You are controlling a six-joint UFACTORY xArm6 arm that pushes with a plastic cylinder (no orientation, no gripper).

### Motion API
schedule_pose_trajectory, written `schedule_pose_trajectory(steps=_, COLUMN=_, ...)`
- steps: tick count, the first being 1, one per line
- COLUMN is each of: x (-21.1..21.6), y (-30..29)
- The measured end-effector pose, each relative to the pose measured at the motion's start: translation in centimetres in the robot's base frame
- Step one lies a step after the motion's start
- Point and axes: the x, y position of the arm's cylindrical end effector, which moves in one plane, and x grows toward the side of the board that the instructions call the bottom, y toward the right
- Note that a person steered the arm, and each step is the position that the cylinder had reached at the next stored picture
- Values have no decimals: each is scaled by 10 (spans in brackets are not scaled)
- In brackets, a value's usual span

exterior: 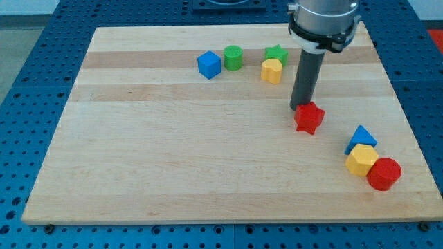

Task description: Move the red star to the red circle

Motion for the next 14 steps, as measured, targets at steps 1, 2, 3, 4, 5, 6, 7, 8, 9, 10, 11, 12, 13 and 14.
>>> schedule_pose_trajectory(steps=1, x=21, y=0)
schedule_pose_trajectory(steps=2, x=38, y=0)
schedule_pose_trajectory(steps=3, x=50, y=0)
schedule_pose_trajectory(steps=4, x=63, y=0)
schedule_pose_trajectory(steps=5, x=62, y=0)
schedule_pose_trajectory(steps=6, x=40, y=1)
schedule_pose_trajectory(steps=7, x=36, y=16)
schedule_pose_trajectory(steps=8, x=37, y=21)
schedule_pose_trajectory(steps=9, x=47, y=21)
schedule_pose_trajectory(steps=10, x=63, y=21)
schedule_pose_trajectory(steps=11, x=76, y=21)
schedule_pose_trajectory(steps=12, x=84, y=21)
schedule_pose_trajectory(steps=13, x=86, y=17)
schedule_pose_trajectory(steps=14, x=97, y=17)
